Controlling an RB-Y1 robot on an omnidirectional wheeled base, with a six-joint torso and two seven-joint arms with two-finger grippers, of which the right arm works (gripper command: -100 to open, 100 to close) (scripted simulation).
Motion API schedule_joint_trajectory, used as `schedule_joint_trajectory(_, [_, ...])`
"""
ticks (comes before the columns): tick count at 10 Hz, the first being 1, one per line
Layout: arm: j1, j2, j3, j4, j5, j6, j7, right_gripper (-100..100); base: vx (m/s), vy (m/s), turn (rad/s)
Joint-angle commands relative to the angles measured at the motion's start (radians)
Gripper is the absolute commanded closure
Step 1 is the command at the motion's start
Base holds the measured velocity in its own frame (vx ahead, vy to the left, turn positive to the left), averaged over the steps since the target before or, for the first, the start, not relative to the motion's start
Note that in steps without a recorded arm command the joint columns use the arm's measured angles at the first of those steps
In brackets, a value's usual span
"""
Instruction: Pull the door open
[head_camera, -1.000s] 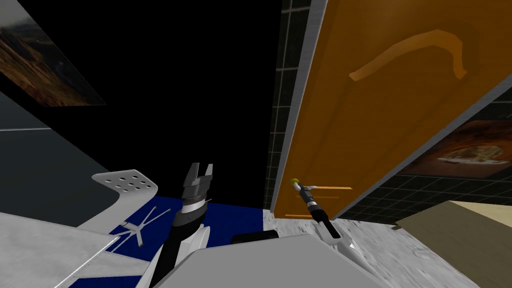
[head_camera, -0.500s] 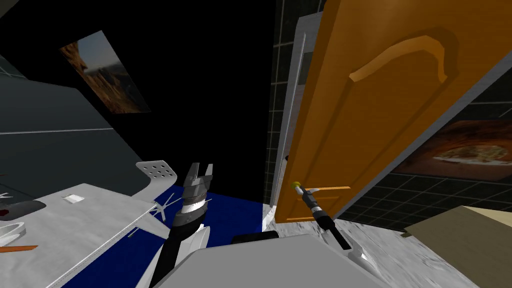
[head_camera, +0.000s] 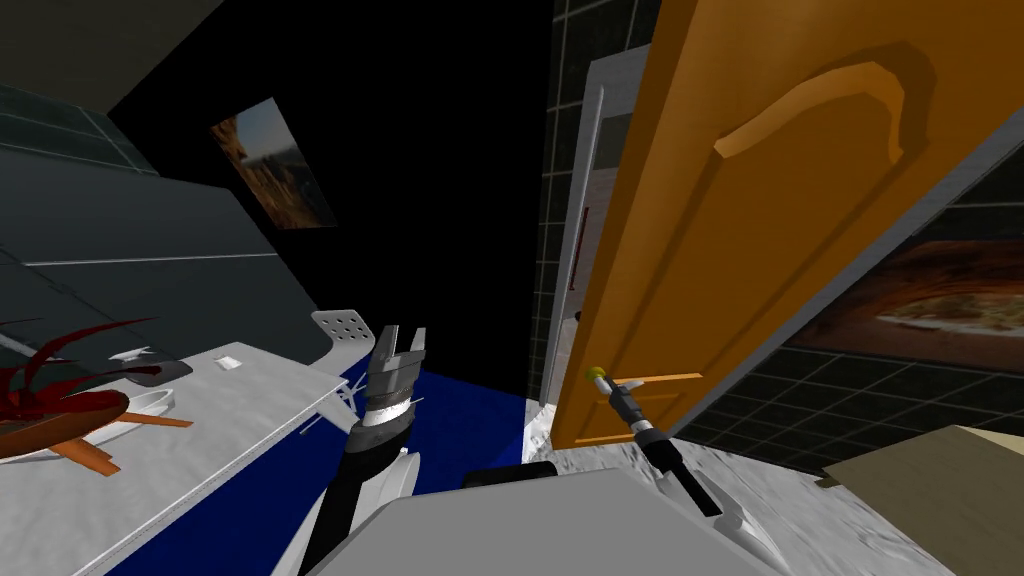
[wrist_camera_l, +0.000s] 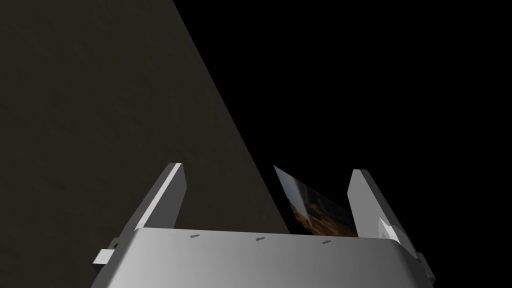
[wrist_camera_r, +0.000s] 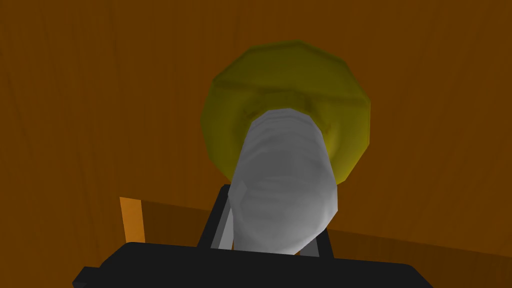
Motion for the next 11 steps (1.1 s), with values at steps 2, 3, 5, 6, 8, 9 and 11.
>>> schedule_joint_trajectory(2, [0.016, -0.016, 0.014, 0.007, 0.003, -0.040, -0.015, 100, -0.236, -0.095, 0.175])
schedule_joint_trajectory(3, [0.023, -0.022, 0.019, 0.010, 0.004, -0.055, -0.021, 100, -0.210, -0.086, 0.142])
schedule_joint_trajectory(5, [0.036, -0.036, 0.030, 0.017, 0.006, -0.085, -0.034, 100, -0.208, -0.085, 0.155])
schedule_joint_trajectory(6, [0.043, -0.043, 0.035, 0.020, 0.007, -0.099, -0.039, 100, -0.202, -0.075, 0.161])
schedule_joint_trajectory(8, [0.055, -0.055, 0.044, 0.026, 0.009, -0.126, -0.051, 100, -0.210, -0.082, 0.141])
schedule_joint_trajectory(9, [0.045, -0.047, 0.046, 0.039, 0.010, -0.125, -0.049, 100, -0.085, -0.012, 0.016])
schedule_joint_trajectory(11, [0.057, -0.060, 0.055, 0.059, 0.011, -0.164, -0.060, 100, -0.221, -0.079, 0.222])
